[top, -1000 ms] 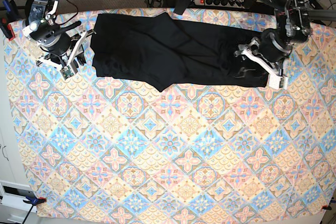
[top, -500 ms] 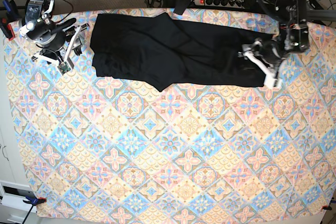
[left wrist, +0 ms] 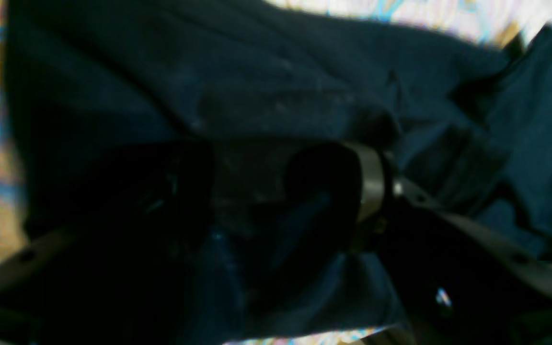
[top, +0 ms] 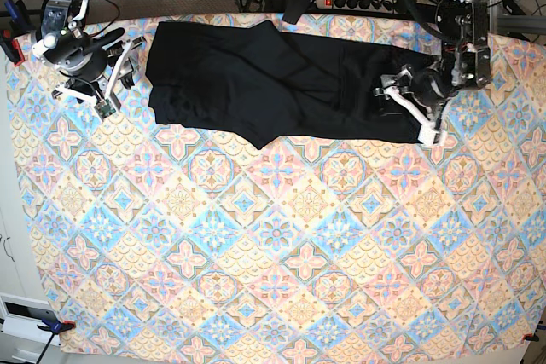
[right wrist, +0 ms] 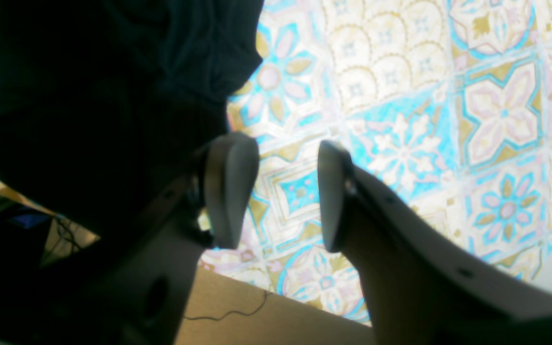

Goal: Fold the T-shirt properly
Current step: 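Push the strip's end with the left gripper toward the right gripper, then grasp the strip's end with the right gripper and lift it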

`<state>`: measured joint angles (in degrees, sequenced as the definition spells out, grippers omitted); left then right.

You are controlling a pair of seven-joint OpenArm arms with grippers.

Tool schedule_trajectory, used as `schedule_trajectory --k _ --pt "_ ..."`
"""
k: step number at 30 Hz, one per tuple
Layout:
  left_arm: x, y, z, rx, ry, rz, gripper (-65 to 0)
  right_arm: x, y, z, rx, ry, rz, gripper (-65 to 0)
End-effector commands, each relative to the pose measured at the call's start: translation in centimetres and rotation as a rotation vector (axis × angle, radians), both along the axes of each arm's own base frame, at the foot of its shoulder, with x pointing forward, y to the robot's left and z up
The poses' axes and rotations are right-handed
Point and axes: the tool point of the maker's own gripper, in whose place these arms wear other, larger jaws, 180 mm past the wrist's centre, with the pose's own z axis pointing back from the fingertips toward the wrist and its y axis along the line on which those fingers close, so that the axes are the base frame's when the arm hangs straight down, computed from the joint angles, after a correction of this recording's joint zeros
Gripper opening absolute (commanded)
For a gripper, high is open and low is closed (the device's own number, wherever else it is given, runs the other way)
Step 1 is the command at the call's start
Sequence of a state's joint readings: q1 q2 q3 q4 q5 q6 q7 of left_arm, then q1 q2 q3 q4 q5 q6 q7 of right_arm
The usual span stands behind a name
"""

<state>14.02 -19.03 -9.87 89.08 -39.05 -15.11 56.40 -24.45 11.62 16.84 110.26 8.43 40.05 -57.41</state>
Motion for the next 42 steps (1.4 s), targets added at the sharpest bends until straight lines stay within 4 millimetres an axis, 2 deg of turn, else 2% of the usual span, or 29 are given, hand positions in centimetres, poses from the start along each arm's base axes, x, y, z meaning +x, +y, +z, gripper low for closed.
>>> schedule_trajectory --k 1,4,6,10,12,16,19,26,29,34,40,42 --pt "1.0 2.0 1.5 0.035 -0.049 0.027 -26.7 0.3 -0.3 0.6 -0.013 -0.009 0.005 -40.2" --pt "0.6 3.3 2.9 0.061 -0.087 0.056 -26.7 -0.1 -0.6 0.3 -0.026 0.02 -0.001 -40.2" --pt "0.4 3.2 4.1 0.074 -0.117 0.044 -26.7 0.1 -0.1 0.2 -0.022 0.022 0.013 -40.2" --pt "0.1 3.4 5.8 0.093 -0.159 0.042 -26.7 2.1 1.4 0.5 -0.001 -0.006 0.053 -40.2" --pt "0.2 3.4 6.3 0.097 -0.175 0.039 -26.7 1.4 1.0 -0.5 -0.004 0.042 0.04 -38.7" --pt "0.1 3.8 6.3 0.103 -0.172 0.05 -26.7 0.1 0.3 -2.5 0.004 0.121 0.006 -26.6" --pt "0.0 3.9 6.3 0.105 -0.169 0.051 -26.7 0.6 1.1 -2.9 0.071 0.12 -0.005 -20.5" --pt "0.0 3.7 6.2 0.101 -0.168 0.048 -26.7 0.3 3.9 -4.2 0.325 0.13 -0.055 -20.2" --pt "0.0 3.7 6.2 0.101 -0.168 0.046 -26.7 -0.2 4.0 -5.1 0.358 0.152 -0.078 -20.2" --pt "0.0 3.7 6.2 0.101 -0.168 0.048 -26.7 2.5 4.1 -4.2 0.367 0.1 -0.069 -20.2" --pt "0.0 3.6 6.2 0.1 -0.168 0.045 -26.7 2.5 4.4 -4.5 0.388 0.113 -0.075 -19.9" --pt "0.0 3.6 6.2 0.1 -0.168 0.045 -26.7 2.0 4.7 -5.3 0.436 0.139 -0.099 -19.9"
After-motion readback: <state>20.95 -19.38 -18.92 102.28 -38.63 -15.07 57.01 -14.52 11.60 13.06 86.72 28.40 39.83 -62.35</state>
